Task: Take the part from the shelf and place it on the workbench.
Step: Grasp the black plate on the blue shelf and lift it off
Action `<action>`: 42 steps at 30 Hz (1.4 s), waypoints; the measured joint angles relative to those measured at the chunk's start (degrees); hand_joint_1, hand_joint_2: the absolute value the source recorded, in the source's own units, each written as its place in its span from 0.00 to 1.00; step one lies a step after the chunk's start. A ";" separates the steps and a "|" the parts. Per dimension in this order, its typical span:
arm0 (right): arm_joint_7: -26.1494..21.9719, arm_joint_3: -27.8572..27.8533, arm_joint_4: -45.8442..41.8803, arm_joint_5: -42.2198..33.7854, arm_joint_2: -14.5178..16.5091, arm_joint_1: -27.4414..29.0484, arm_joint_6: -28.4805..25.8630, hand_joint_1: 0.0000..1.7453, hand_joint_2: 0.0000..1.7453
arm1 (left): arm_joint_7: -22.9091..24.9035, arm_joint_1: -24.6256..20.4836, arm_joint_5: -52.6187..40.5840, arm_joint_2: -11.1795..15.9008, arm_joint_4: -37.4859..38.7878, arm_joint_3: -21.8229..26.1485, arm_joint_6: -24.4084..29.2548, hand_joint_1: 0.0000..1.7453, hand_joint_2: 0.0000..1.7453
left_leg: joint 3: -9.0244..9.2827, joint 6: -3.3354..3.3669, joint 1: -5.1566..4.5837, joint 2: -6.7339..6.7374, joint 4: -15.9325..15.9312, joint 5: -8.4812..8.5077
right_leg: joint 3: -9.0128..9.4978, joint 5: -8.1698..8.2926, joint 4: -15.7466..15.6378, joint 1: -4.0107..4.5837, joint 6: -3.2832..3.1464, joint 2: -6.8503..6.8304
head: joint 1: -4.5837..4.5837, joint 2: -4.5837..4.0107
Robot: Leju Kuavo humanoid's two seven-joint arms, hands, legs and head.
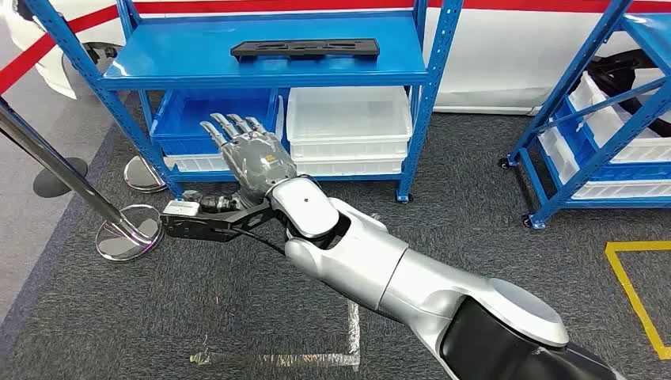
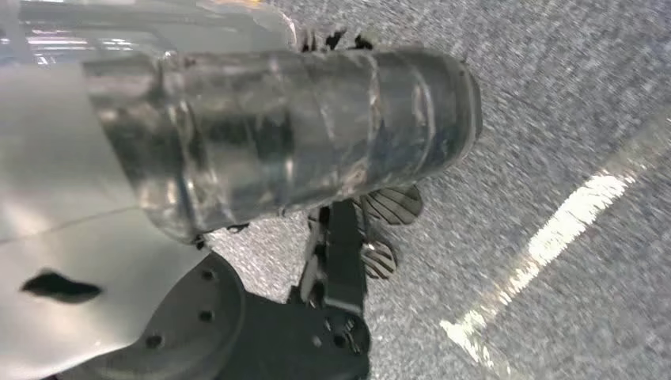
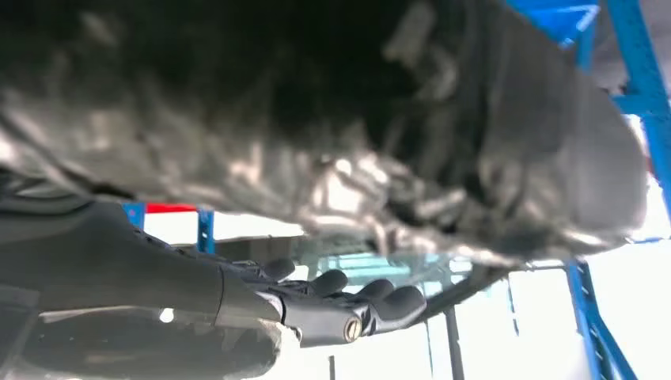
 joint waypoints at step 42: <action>-0.23 0.00 -1.84 1.59 -2.31 2.02 1.17 0.00 0.00 | 3.58 -0.60 3.17 -0.14 0.09 -0.32 16.63 0.00 0.00 | 6.13 2.97 -0.02 -0.20 -13.41 4.95 | -3.06 -5.39 8.08 0.70 1.91 -0.27 | -0.39 0.00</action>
